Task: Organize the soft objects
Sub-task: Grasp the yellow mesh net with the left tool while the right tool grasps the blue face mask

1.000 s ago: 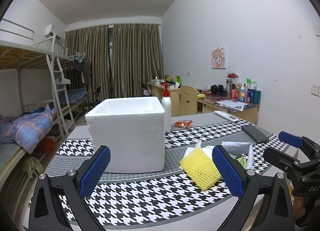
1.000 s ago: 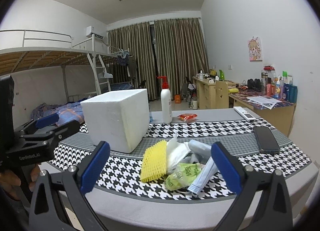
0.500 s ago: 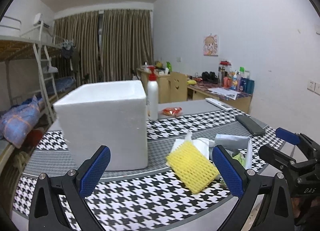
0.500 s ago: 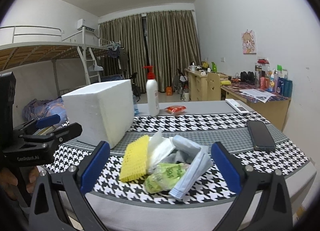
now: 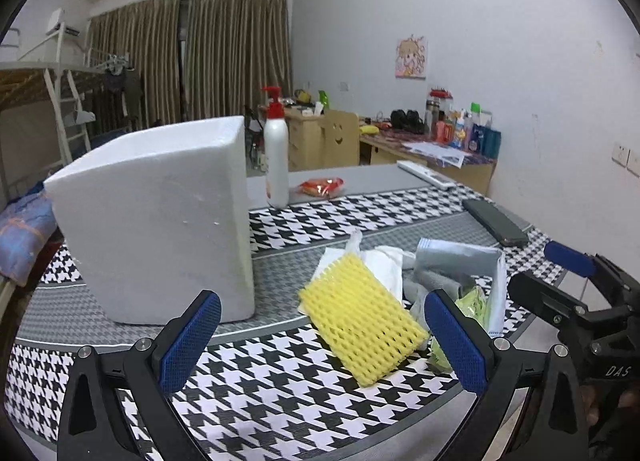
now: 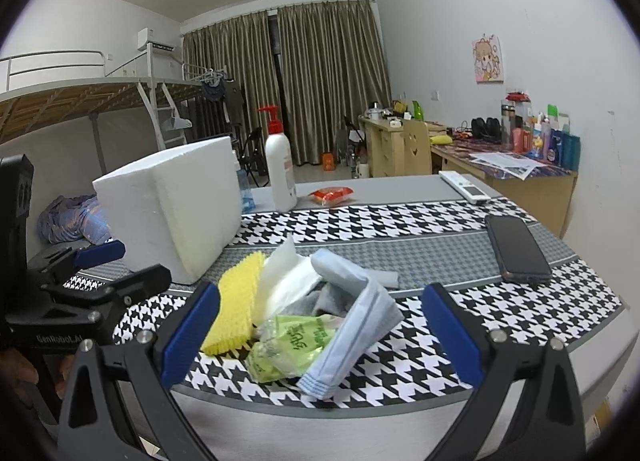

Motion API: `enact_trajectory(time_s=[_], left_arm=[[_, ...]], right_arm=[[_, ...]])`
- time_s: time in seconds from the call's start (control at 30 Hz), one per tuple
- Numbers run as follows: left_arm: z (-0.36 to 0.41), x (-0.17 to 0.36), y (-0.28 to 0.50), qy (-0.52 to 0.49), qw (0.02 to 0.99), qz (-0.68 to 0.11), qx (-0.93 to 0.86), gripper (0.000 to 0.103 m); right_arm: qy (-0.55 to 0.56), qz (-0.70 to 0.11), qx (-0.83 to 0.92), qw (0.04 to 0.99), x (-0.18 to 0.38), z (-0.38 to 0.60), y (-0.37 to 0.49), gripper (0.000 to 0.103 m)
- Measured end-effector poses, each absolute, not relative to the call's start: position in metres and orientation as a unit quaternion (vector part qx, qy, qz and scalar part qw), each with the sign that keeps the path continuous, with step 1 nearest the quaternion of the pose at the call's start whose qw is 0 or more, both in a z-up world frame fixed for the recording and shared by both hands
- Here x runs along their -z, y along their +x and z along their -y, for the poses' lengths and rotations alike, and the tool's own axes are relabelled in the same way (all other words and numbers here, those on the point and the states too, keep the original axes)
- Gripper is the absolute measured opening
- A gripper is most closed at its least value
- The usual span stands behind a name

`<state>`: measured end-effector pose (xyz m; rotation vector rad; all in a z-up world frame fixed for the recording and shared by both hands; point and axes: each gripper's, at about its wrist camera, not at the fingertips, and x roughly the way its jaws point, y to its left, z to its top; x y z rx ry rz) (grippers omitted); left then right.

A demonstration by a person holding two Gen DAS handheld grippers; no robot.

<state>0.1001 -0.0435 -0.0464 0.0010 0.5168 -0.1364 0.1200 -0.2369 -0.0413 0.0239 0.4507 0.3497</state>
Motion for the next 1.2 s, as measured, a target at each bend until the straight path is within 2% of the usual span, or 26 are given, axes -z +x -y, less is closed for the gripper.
enact_trajectory(time_s=[0.5, 0.67, 0.87, 1.0, 1.07, 1.2], left_arm=[[0.066, 0.069, 0.139, 0.003, 0.946, -0.313, 0.077, 0.102], [0.069, 0.079, 0.154, -0.007, 0.937, -0.342, 0.075, 0.097], [0.075, 0.081, 0.161, -0.014, 0.934, -0.350, 0.073, 0.097], [0.078, 0.086, 0.167, -0.011, 0.930, -0.361, 0.065, 0.088], [0.079, 0.089, 0.169, -0.005, 0.927, -0.369, 0.062, 0.077], [0.080, 0.097, 0.171, -0.006, 0.920, -0.386, 0.066, 0.068]], right_arm=[[0.014, -0.245, -0.165, 0.955, 0.053, 0.249, 0.143, 0.102], [0.014, -0.252, -0.165, 0.953, 0.056, 0.251, 0.150, 0.102], [0.014, -0.256, -0.168, 0.952, 0.056, 0.254, 0.156, 0.102], [0.012, -0.260, -0.170, 0.950, 0.059, 0.254, 0.159, 0.102], [0.014, -0.264, -0.170, 0.949, 0.060, 0.254, 0.161, 0.102], [0.020, -0.272, -0.176, 0.946, 0.061, 0.257, 0.165, 0.102]])
